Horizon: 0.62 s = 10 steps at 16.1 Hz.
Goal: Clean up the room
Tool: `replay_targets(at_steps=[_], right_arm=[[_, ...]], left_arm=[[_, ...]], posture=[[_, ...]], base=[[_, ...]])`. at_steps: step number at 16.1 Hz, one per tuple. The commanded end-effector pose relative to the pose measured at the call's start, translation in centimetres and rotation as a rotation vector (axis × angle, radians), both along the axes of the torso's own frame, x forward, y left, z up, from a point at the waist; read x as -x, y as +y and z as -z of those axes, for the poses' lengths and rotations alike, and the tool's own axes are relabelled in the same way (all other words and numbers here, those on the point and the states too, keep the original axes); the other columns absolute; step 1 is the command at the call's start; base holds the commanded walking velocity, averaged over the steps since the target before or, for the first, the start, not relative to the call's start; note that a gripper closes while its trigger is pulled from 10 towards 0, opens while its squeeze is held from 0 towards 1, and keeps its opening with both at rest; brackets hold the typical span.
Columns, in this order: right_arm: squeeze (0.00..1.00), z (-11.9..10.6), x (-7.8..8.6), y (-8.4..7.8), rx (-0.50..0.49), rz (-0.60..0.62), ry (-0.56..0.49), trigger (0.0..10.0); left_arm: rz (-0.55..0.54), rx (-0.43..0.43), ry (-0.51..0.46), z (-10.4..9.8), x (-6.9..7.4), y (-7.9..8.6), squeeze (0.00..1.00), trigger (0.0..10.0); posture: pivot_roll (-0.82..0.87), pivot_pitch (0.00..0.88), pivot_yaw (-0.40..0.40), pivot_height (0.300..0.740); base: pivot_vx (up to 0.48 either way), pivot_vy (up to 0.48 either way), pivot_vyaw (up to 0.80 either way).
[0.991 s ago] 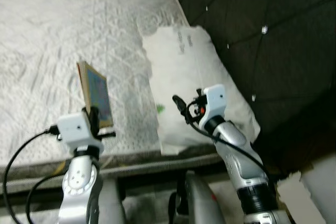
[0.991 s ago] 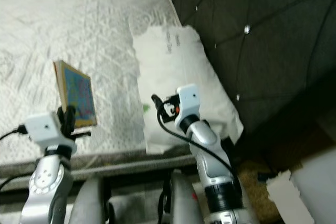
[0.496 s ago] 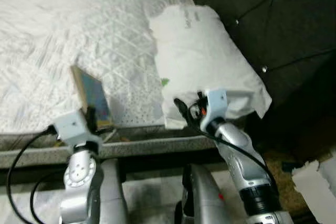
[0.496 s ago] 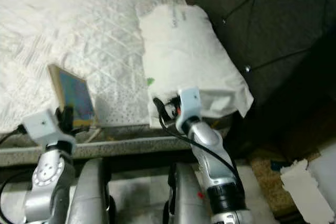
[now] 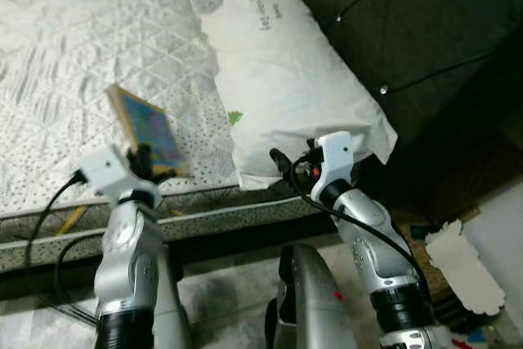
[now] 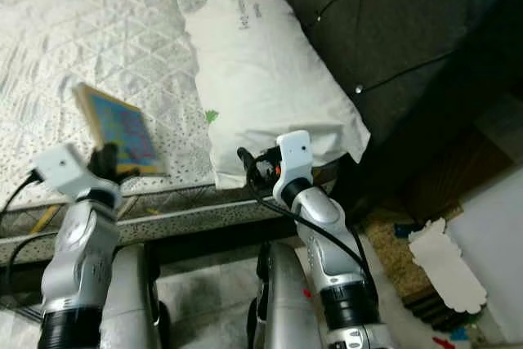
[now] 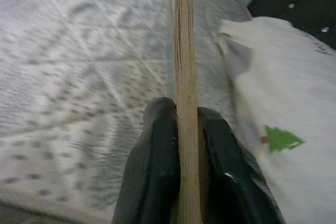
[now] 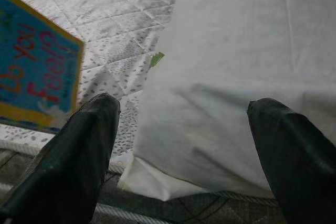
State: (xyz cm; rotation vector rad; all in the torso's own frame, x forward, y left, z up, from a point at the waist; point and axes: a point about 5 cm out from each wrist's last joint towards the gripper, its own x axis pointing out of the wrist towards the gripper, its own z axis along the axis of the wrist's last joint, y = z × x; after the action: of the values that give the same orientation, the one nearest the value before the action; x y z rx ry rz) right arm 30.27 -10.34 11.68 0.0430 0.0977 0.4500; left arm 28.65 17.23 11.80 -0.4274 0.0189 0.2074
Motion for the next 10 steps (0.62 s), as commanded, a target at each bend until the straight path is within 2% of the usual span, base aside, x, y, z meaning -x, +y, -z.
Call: replay_targets(at_steps=[1, 2, 5, 9, 10], right_arm=[[0.00, -0.6, 0.0, -0.7, 0.008, 0.024, -0.027, 10.0], [0.00, -0.6, 0.0, -0.9, 0.015, 0.028, -0.033, 10.0], [0.00, -1.4, 0.7, -2.5, 0.074, 0.014, -0.072, 10.0], [0.00, -0.9, 2.2, -6.8, 0.181, 0.053, -0.038, 10.0], [0.00, -1.0, 2.3, -7.2, 0.192, 0.057, -0.035, 10.0]], left_arm=[[0.070, 0.118, -0.004, -0.1, -0.4, -1.7, 0.00, 10.0], [0.126, 0.206, 0.023, 0.2, -0.5, -2.6, 0.00, 10.0], [0.188, 0.316, 0.018, 0.1, -1.2, -3.7, 0.00, 10.0], [0.279, 0.344, 0.133, 1.2, -2.2, -5.0, 0.00, 10.0], [0.278, 0.352, 0.144, 1.4, -2.3, -4.9, 0.00, 10.0]], posture=[[-0.09, 0.132, -0.117, 0.550], [-0.10, 0.128, -0.117, 0.550], [-0.14, 0.119, -0.121, 0.550], [-0.19, 0.117, -0.134, 0.550], [-0.19, 0.116, -0.137, 0.550]], base=[[0.000, 0.000, 0.00], [0.000, 0.000, 0.00], [0.000, 0.000, 0.00], [0.000, 0.000, 0.00], [0.000, 0.000, 0.00]])
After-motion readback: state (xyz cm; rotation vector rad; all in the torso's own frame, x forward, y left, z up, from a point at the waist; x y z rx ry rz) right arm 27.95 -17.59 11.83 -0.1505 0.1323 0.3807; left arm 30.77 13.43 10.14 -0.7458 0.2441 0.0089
